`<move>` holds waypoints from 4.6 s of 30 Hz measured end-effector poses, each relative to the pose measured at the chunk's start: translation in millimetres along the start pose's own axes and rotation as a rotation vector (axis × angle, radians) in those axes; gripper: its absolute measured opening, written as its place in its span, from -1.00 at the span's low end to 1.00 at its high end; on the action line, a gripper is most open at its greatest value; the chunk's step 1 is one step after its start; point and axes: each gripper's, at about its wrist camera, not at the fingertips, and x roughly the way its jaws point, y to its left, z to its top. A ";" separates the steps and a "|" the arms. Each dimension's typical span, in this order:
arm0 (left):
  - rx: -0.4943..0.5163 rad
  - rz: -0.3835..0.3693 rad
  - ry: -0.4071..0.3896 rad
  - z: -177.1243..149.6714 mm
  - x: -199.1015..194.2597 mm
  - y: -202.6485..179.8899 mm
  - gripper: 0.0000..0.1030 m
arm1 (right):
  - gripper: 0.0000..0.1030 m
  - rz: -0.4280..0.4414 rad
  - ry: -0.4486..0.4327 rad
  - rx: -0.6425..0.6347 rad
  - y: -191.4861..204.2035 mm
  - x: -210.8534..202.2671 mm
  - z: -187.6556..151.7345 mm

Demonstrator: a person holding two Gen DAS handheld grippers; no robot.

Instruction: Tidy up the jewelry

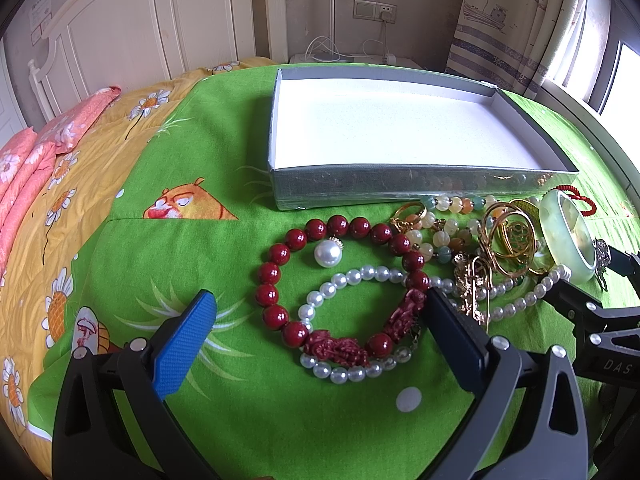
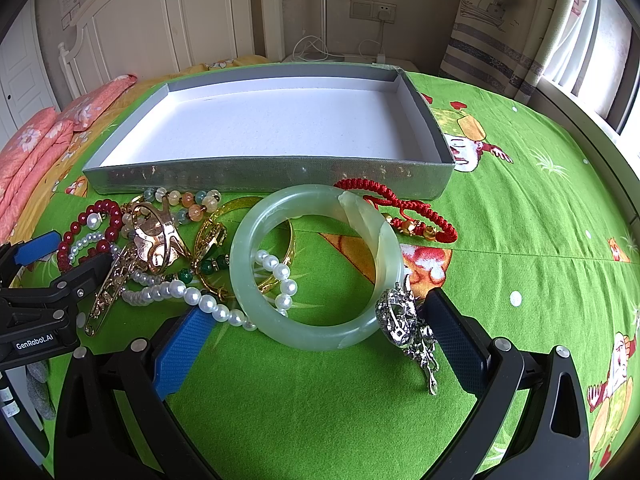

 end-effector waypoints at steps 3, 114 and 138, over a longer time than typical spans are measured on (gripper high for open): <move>0.000 0.000 0.000 0.0 0.0 0.0 0.96 | 0.91 0.000 0.000 0.000 0.0 0.1 0.0; -0.107 -0.231 -0.035 -21.2 -34.5 29.6 0.81 | 0.55 0.179 -0.111 -0.071 -65.8 -52.5 -33.7; -0.113 -0.092 0.019 15.5 -20.1 49.7 -0.79 | 0.56 0.245 -0.225 -0.011 -75.4 -78.3 -34.1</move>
